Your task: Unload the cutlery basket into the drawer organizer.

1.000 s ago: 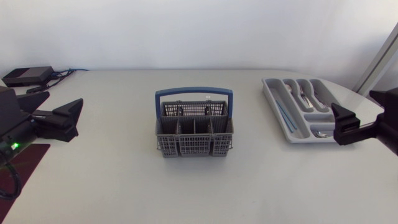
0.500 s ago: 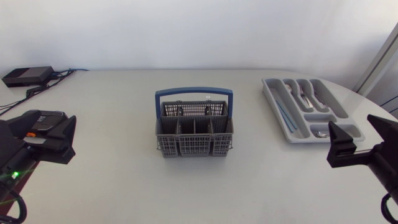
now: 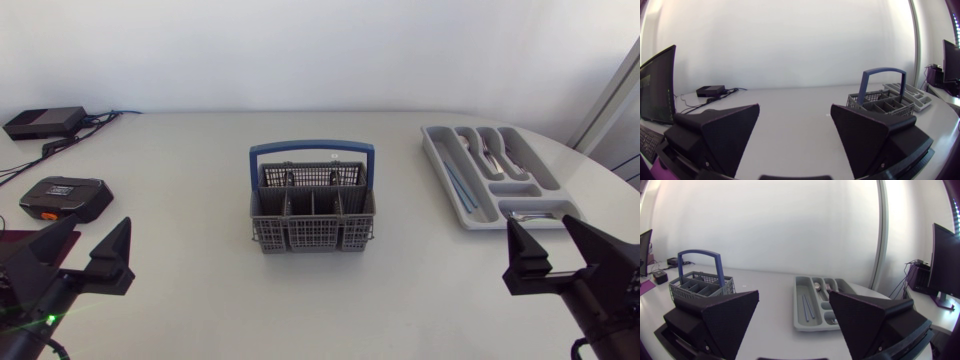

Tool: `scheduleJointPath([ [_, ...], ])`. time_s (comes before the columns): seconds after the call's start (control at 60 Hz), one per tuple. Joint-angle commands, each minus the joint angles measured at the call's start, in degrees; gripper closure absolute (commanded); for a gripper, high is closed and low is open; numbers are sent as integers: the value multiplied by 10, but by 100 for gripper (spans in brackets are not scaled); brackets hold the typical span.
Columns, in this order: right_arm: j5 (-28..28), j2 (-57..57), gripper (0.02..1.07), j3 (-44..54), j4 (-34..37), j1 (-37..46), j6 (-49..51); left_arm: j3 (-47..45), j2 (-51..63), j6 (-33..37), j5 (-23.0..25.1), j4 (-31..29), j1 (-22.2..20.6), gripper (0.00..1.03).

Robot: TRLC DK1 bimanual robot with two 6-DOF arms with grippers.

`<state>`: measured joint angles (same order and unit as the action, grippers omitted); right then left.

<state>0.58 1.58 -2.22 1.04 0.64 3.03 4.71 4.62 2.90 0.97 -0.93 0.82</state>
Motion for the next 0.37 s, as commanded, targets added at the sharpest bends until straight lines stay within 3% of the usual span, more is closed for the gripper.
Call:
scheduleJointPath([
  [0.0, -6, -16, 6, 22, -10, -6, -30, -30, -27, -22, -6, 9, -6, 4],
  [0.35, -6, -16, 6, 22, -10, -6, -30, -47, -46, -29, -10, 9, -8, 4],
])
